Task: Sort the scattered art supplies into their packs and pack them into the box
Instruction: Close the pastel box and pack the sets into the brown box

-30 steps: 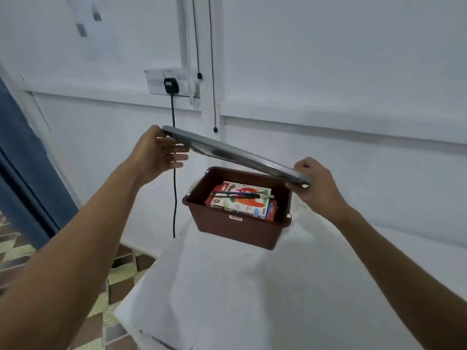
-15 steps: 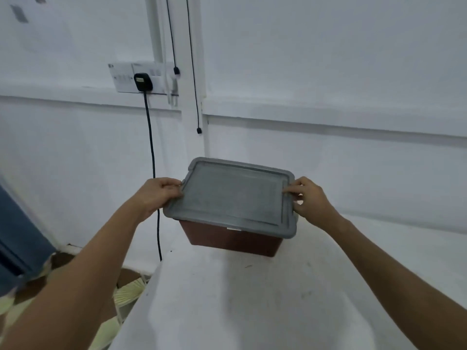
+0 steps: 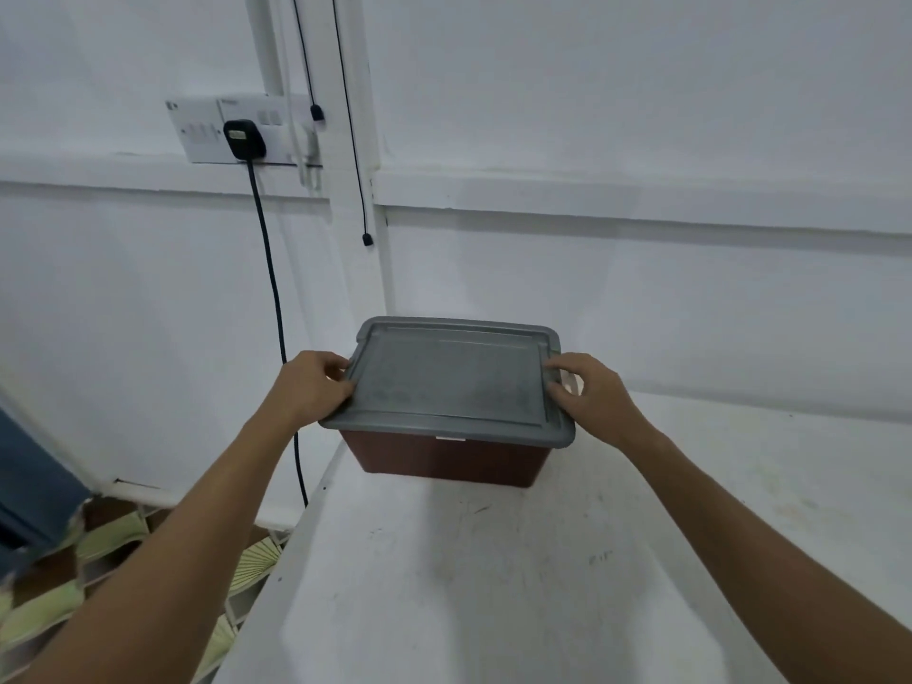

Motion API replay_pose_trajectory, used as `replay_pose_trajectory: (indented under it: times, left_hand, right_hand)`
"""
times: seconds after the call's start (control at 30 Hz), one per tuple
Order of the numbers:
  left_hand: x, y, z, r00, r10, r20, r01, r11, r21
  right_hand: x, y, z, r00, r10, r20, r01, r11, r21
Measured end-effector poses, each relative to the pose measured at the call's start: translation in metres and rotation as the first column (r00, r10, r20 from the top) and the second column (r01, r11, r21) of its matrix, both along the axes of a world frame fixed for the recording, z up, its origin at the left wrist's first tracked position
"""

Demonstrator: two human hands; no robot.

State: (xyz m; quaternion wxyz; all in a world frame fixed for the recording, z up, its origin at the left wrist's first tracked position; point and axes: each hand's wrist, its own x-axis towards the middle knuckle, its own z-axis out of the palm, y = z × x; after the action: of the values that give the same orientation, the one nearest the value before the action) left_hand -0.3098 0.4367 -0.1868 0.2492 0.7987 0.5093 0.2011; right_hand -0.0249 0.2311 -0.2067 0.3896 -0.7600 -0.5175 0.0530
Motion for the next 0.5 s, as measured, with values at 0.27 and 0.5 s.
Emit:
replay_pose_trajectory:
  times: [0.27, 0.5]
  left_hand:
    - [0.004, 0.000, -0.019, 0.915, 0.292, 0.279, -0.156, 0.892, -0.424]
    - [-0.001, 0.012, -0.025, 0.795, 0.424, 0.434, -0.011, 0.726, -0.687]
  right_hand:
    - [0.001, 0.000, -0.015, 0.697, -0.218, -0.684, 0.105, 0.973, -0.203]
    - [-0.004, 0.001, -0.009, 0.641, -0.185, -0.745, 0.131, 0.983, -0.132]
